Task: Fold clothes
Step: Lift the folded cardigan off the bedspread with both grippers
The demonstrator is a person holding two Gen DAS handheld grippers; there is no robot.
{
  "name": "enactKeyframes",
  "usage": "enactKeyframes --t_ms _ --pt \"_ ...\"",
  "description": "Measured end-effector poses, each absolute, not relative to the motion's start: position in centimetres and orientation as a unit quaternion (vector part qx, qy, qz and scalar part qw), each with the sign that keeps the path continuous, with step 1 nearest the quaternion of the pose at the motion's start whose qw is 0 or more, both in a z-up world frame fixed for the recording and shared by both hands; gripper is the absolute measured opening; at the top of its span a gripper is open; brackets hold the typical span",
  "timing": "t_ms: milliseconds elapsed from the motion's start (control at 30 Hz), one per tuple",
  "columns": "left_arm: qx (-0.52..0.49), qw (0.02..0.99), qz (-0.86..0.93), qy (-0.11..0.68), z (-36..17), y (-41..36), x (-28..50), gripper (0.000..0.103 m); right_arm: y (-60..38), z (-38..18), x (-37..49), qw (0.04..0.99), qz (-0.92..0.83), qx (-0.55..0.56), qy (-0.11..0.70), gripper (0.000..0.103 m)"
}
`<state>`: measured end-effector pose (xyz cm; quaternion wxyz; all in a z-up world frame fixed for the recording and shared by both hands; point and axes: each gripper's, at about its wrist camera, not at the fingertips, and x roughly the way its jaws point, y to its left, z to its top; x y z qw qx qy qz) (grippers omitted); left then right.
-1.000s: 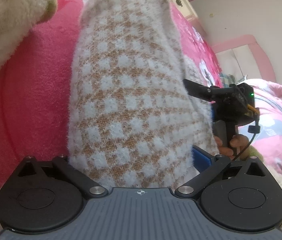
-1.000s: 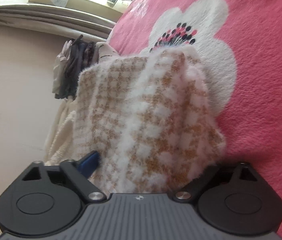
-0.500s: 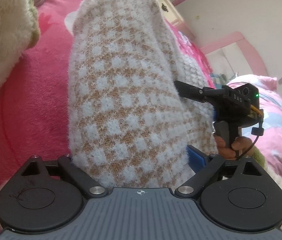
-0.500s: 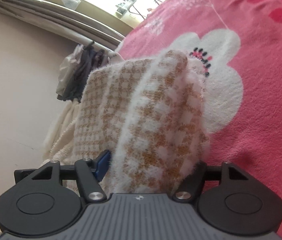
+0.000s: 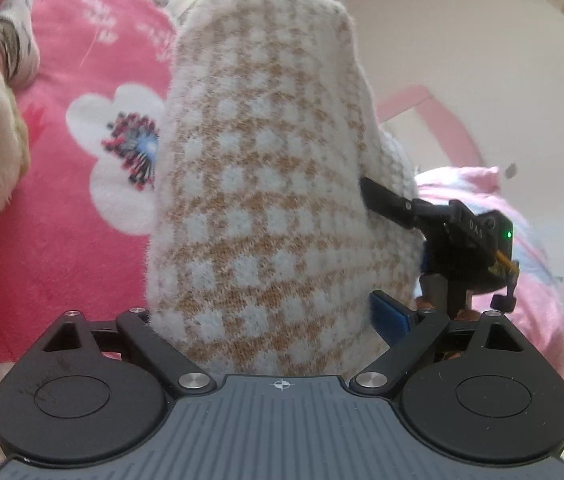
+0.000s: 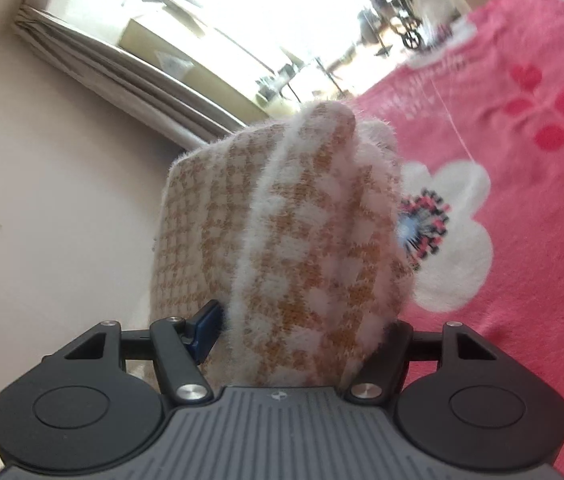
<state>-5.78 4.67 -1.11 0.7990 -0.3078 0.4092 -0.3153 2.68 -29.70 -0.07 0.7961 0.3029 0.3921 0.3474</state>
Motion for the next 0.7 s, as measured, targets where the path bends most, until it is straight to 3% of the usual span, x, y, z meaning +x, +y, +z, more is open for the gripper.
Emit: enactKeyframes --t_ms 367,700 --pt "-0.335 0.842 -0.286 0.310 8.6 11.4 -10.8 0.092 -21.3 11.3 -0.7 0.818 0.393 0.270 0.322 0.069" --pt "-0.340 0.899 -0.153 0.231 15.7 27.8 -13.5 0.092 -2.0 15.1 3.4 0.767 0.491 0.268 0.314 0.069"
